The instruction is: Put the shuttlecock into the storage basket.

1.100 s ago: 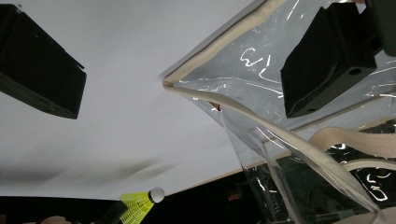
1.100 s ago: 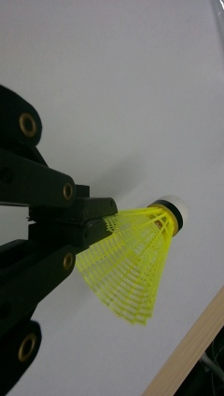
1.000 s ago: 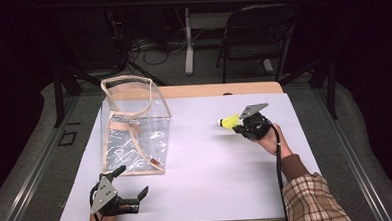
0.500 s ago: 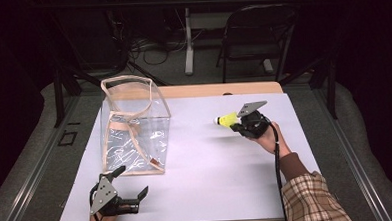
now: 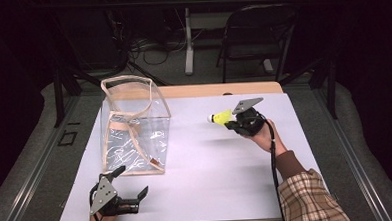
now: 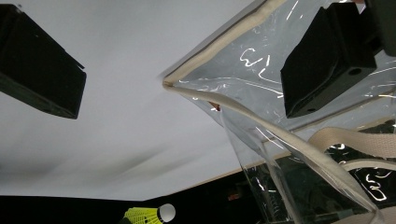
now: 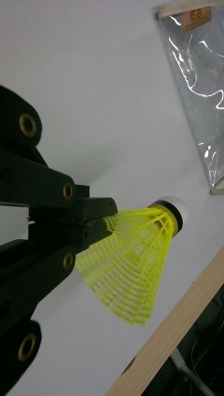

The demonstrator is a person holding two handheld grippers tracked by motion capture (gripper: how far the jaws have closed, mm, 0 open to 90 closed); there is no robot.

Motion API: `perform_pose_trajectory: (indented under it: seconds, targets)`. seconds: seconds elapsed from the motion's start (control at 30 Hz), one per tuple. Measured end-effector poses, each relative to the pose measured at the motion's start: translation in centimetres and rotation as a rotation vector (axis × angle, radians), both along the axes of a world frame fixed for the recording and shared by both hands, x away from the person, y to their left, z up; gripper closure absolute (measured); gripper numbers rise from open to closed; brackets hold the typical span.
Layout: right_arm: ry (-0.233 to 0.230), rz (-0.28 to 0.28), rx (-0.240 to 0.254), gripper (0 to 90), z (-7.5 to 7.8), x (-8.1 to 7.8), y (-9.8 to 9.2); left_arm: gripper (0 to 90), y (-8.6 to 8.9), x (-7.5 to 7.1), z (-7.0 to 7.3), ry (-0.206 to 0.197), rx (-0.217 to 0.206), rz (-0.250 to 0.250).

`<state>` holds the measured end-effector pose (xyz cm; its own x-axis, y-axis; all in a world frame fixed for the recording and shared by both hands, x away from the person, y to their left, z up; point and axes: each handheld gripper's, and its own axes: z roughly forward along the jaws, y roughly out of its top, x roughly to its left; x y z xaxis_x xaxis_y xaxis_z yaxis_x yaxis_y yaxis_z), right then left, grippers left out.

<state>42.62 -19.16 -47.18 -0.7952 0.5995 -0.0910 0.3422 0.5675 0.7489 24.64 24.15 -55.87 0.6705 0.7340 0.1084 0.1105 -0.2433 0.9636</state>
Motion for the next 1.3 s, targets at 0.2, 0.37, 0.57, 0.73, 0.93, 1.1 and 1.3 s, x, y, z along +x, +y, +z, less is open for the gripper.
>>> perform_pose_trajectory:
  seconds: [0.2,0.37,0.57,0.73,0.93,1.1,1.3]
  targets:
    - [-0.006,0.007,0.004,90.0,0.6,0.0,0.7,0.1,0.0,0.0,0.0,-0.001,0.001,0.000]
    - [-0.015,0.009,0.009,90.0,1.3,0.0,1.1,0.1,0.0,0.0,0.0,0.001,-0.002,0.001]
    - [-0.023,0.011,0.015,90.0,2.1,0.2,1.7,0.1,0.0,0.0,0.0,0.000,-0.002,0.001]
    - [-0.028,0.014,0.017,90.0,2.5,0.4,2.2,0.1,0.0,0.0,0.0,-0.001,-0.005,0.001]
    - [-0.033,0.014,0.020,90.0,3.0,0.6,2.8,0.1,0.1,-0.1,0.0,-0.001,-0.005,0.001]
    - [-0.036,0.015,0.022,90.0,3.4,0.7,3.2,0.1,0.0,0.0,0.0,-0.001,-0.001,-0.001]
    - [-0.040,0.016,0.025,90.0,3.7,1.1,3.5,0.1,0.0,0.0,0.0,-0.001,-0.005,0.002]
